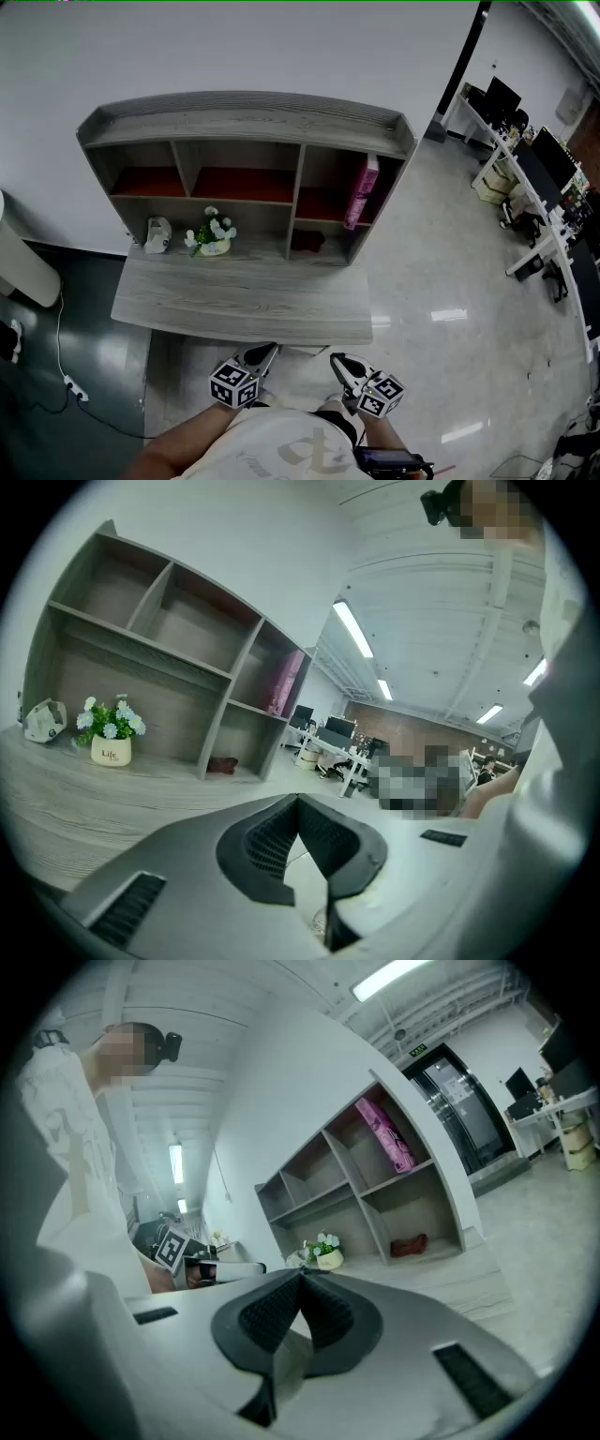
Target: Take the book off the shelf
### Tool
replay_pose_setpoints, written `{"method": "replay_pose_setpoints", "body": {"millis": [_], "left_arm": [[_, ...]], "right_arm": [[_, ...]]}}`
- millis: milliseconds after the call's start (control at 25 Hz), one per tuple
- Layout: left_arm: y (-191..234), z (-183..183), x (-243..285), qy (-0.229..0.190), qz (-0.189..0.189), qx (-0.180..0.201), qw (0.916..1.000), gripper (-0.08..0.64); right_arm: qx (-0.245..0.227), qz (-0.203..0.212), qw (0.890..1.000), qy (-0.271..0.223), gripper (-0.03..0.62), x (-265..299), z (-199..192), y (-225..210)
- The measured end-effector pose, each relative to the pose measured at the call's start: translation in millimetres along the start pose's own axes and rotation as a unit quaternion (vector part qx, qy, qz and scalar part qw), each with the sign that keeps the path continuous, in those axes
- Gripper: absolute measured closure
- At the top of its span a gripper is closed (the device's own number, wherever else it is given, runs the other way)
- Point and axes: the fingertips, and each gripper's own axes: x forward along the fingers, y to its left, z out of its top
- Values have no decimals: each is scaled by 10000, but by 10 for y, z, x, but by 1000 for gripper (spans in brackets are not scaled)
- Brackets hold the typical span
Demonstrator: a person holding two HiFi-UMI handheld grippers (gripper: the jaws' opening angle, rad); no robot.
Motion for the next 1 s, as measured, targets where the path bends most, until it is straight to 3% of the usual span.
{"method": "replay_pose_setpoints", "body": {"millis": [280, 1000], "left_arm": [[-47, -55, -139, 4, -85, 1, 10000, 558], [183, -34, -425, -123, 104, -54, 9999, 558]], "right_arm": [[0, -69, 10000, 57, 589, -26, -91, 156], [56, -275, 9996, 12, 588, 139, -163, 298]]}}
